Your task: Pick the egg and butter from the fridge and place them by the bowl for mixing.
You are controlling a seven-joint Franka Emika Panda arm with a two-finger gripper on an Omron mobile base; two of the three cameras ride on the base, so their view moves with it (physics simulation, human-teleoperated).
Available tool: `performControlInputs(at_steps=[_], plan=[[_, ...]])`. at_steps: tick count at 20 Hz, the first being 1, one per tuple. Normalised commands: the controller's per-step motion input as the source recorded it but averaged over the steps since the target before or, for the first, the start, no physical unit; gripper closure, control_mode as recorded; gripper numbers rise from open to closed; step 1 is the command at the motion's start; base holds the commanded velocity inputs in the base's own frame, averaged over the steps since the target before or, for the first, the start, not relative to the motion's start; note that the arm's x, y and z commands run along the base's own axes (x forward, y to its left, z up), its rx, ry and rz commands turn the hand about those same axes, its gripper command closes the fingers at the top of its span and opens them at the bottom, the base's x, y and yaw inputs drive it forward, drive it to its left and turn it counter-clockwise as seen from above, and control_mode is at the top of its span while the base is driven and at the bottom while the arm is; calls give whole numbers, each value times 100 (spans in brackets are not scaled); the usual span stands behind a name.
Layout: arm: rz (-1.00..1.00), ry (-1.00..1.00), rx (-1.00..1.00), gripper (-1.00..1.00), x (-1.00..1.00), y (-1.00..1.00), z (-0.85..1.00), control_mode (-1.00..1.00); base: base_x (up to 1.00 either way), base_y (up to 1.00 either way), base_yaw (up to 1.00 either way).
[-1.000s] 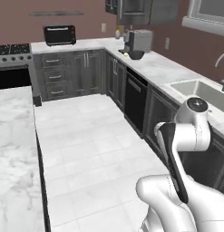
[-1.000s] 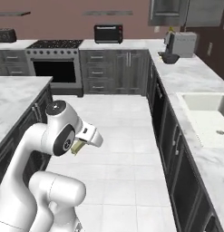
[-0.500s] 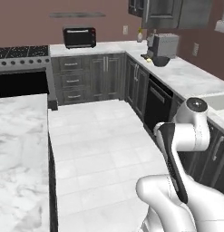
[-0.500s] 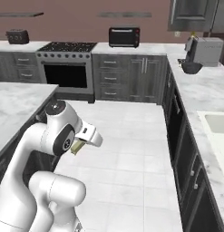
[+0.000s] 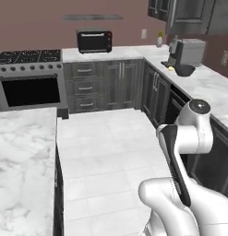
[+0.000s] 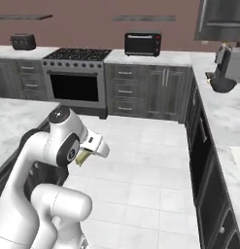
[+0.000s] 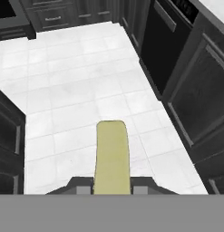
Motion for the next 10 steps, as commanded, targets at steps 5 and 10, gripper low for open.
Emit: performControlInputs(at_steps=[5,10], plan=[[0,0,0,100,0,0,0,100,80,-17,13],[0,0,0,100,0,0,0,100,79,-20,11]])
